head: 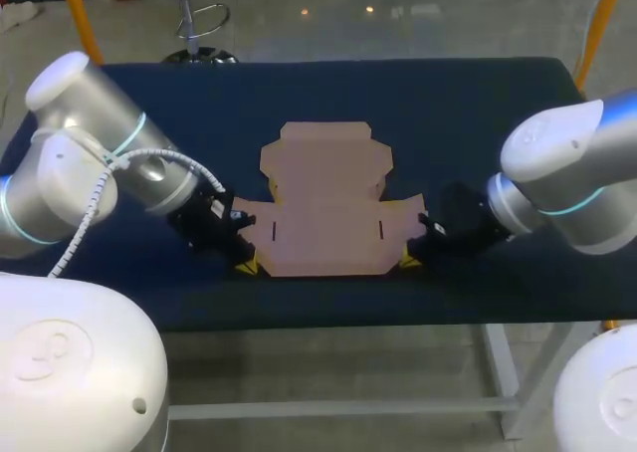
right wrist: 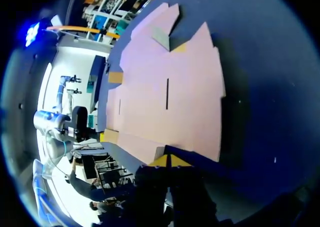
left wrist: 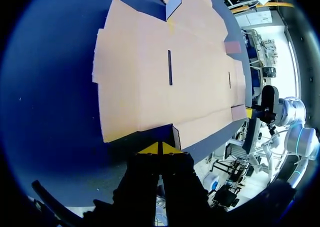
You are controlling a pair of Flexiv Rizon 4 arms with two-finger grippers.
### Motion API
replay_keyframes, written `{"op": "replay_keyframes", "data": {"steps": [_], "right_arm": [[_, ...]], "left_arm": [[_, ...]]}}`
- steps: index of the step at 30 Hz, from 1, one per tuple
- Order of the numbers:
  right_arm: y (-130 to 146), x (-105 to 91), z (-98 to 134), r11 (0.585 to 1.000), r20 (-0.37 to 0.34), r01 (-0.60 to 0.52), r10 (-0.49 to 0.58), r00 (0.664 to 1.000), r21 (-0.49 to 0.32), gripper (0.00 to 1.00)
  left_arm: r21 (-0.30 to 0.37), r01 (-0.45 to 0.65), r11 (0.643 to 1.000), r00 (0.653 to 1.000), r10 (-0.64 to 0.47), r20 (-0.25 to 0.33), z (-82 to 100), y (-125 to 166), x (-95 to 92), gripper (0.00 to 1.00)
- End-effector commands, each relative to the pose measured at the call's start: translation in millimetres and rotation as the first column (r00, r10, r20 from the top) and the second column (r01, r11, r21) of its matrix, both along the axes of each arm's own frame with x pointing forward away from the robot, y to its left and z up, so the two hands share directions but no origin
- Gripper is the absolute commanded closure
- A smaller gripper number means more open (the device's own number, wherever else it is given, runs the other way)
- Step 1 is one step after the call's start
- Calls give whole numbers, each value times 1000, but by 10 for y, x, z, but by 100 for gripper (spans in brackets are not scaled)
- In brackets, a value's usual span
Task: Assemble the packaging by folding the flat box into shape, placing the metal phone stand inside, and closing the box properly
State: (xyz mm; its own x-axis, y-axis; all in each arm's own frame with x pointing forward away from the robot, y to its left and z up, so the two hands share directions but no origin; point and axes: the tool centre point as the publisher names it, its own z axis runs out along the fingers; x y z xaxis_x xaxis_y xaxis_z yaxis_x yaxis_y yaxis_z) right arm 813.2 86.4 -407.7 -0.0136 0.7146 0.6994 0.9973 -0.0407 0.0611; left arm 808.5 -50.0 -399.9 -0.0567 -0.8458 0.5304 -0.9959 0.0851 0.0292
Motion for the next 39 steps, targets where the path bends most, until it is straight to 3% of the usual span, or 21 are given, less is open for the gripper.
{"op": "replay_keyframes", "data": {"steps": [1,14,39], "right_arm": [[65,3,12,1000,4,0,0,1000,-15,100],[136,32,9,1000,4,-7,7,1000,-27,100],[262,13,26,997,18,-40,41,999,-70,100]], "left_arm": [[8,10,1000,1000,-10,11,43,-36,-6,100],[14,45,999,999,-45,18,87,-129,49,100],[38,109,993,993,-110,31,94,-439,-22,100]]}}
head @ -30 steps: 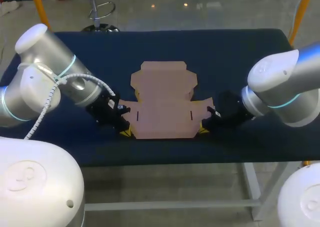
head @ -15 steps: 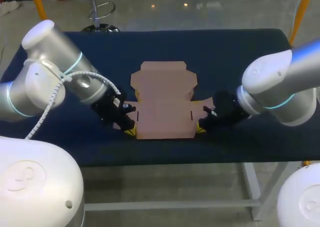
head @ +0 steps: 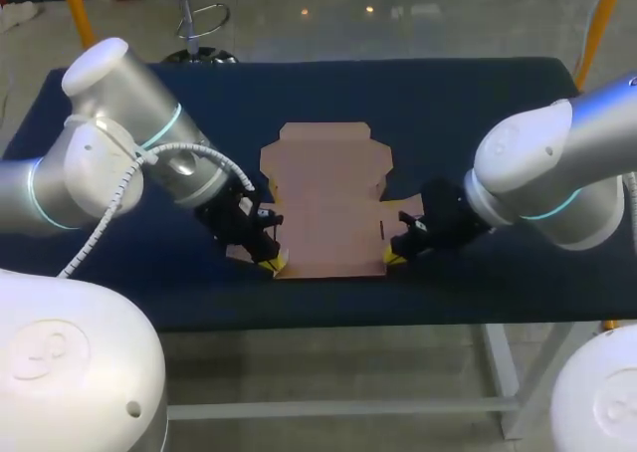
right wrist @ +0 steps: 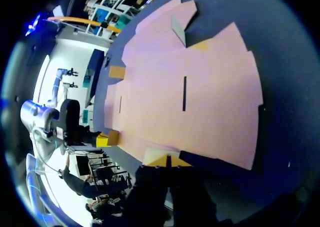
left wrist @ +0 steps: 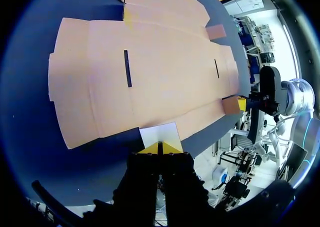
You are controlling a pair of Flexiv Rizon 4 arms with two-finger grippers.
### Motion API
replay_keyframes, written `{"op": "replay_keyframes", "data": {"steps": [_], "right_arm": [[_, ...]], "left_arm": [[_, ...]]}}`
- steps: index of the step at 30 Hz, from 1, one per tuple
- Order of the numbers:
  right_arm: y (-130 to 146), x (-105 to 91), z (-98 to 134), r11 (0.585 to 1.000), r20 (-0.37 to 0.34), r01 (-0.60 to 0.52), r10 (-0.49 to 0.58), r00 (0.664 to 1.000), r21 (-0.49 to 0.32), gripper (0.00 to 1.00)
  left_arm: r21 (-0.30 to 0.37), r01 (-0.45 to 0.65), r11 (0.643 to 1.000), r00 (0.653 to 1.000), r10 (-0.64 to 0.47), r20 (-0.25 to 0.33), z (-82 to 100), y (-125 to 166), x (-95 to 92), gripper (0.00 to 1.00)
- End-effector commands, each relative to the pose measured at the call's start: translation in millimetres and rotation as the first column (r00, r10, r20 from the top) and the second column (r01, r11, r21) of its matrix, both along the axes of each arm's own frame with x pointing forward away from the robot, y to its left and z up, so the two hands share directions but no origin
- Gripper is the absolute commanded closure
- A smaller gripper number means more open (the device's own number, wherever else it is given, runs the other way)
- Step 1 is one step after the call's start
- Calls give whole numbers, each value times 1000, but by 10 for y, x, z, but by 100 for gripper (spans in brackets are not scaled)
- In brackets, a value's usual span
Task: Assemble the packaging by folding the flat box into shape, placing the metal phone stand inside, and closing the box properly
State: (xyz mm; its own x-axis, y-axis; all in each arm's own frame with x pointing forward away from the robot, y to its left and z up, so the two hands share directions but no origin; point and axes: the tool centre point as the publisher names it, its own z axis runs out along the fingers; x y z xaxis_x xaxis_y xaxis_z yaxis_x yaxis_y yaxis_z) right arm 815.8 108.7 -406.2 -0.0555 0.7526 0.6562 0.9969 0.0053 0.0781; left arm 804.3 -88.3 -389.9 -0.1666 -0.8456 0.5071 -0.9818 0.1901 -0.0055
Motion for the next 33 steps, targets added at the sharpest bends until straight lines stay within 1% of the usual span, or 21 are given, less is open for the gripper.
{"op": "replay_keyframes", "data": {"steps": [1,7,17,23,28,33], "right_arm": [[44,-16,14,1000,5,0,0,1000,-12,100],[83,-33,29,999,14,-2,2,1000,-32,100],[163,-94,25,998,26,-9,11,1000,-64,100],[193,-109,-11,997,26,-12,14,1000,-83,100],[214,-119,-41,995,29,-13,16,999,-96,100],[230,-127,-57,994,31,-8,12,999,-106,100]], "left_arm": [[15,4,1000,1000,-3,-4,-9,-62,18,100],[18,1,1000,1000,0,-9,-44,-80,18,100],[35,-40,999,999,40,-12,-106,-93,9,100],[55,-71,996,997,70,18,-139,-117,-16,100],[74,-106,992,993,102,62,-148,-125,-34,100],[80,-114,990,991,108,75,-151,-127,-44,100]]}}
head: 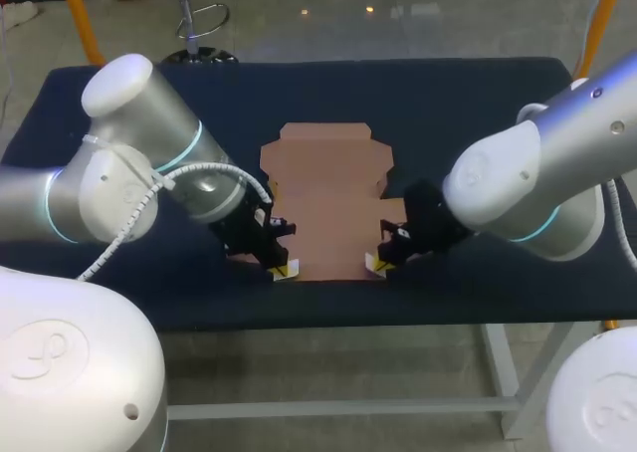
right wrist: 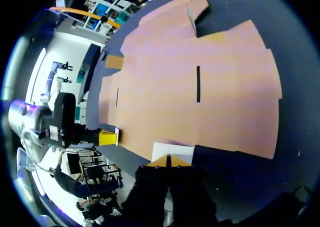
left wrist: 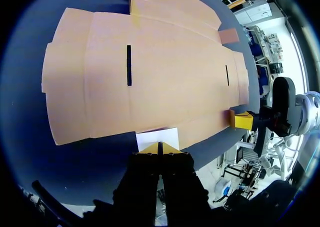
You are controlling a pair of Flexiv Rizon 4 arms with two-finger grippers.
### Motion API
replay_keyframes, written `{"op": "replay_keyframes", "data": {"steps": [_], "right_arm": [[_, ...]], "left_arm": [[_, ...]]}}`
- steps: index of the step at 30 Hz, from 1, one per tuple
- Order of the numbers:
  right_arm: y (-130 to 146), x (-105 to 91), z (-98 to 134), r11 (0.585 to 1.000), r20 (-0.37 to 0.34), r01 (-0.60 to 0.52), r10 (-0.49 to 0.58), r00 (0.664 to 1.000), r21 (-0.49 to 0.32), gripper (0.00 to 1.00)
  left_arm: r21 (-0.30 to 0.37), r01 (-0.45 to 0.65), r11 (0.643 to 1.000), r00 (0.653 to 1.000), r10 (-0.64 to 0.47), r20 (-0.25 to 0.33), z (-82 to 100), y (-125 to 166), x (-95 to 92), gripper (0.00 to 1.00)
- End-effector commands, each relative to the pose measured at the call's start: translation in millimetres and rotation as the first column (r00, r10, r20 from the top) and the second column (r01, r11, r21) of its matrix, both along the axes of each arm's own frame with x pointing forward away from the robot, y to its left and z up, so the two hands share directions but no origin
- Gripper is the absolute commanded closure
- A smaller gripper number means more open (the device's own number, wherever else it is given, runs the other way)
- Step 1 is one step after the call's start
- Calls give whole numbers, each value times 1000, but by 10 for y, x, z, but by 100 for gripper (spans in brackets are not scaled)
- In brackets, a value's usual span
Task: Assemble the packaging by folding the flat box into shape, placing the metal phone stand inside, and closing the box properly
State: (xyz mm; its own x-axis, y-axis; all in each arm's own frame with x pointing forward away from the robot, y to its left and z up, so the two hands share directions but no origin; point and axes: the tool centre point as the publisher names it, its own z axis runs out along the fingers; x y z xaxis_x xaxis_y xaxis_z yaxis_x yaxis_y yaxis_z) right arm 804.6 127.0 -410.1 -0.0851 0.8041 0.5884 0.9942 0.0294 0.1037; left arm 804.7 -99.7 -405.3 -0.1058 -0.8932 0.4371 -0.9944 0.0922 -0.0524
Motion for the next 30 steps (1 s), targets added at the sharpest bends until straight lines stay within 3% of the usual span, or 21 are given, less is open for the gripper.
{"op": "replay_keyframes", "data": {"steps": [1,30], "right_arm": [[51,-18,-20,1000,5,7,-7,1000,-22,100],[104,0,-120,996,0,36,-36,999,-86,100]], "left_arm": [[12,-11,1000,1000,10,16,2,-12,-50,100],[91,-26,995,993,16,116,-51,-143,-72,100]]}}
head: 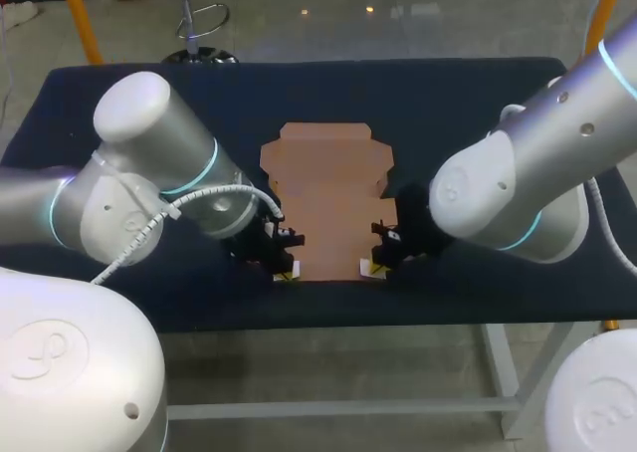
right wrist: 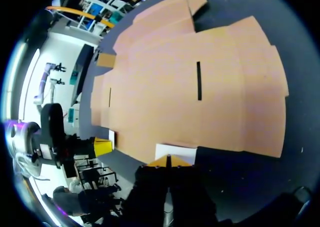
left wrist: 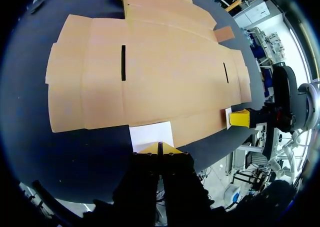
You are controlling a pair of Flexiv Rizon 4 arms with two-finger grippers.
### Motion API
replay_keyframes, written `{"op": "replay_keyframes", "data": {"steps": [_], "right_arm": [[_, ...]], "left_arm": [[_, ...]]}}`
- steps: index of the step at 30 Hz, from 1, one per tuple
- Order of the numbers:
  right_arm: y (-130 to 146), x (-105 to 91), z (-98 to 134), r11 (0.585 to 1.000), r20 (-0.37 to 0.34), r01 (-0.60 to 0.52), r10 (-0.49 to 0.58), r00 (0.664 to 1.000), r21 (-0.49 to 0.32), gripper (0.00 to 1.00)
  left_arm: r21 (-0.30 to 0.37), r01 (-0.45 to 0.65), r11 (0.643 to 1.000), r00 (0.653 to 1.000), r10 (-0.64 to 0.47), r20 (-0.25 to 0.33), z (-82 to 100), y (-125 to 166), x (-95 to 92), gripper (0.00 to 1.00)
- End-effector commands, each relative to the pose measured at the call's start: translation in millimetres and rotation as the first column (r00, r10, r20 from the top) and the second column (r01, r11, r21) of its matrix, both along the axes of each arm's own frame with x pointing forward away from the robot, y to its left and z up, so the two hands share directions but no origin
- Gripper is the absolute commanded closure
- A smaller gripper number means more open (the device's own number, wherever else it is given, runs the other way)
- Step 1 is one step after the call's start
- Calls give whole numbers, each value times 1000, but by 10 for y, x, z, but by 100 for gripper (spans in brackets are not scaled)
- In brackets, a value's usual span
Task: Assemble the packaging by folding the flat box into shape, placing the metal phone stand inside, and closing the box properly
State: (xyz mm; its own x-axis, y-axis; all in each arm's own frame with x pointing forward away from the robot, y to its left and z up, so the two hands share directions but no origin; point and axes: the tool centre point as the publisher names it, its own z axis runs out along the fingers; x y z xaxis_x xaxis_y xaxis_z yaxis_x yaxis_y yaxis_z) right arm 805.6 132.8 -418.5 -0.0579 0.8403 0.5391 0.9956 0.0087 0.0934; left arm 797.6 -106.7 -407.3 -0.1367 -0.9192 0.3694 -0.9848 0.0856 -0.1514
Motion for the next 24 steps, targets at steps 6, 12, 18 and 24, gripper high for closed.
{"op": "replay_keyframes", "data": {"steps": [6,12,18,24], "right_arm": [[54,21,-112,999,-11,15,-15,1000,-44,100],[54,52,-193,998,-36,21,-23,999,-62,100],[17,66,-115,998,-24,25,-26,999,-62,100],[-112,120,62,999,-21,-18,19,1000,27,100]], "left_arm": [[68,-36,997,999,36,8,-109,-97,45,100],[79,-53,995,999,54,-9,-142,-79,69,100],[72,-75,995,997,75,3,-79,-22,61,100],[49,-85,995,996,84,16,67,45,92,100]]}}
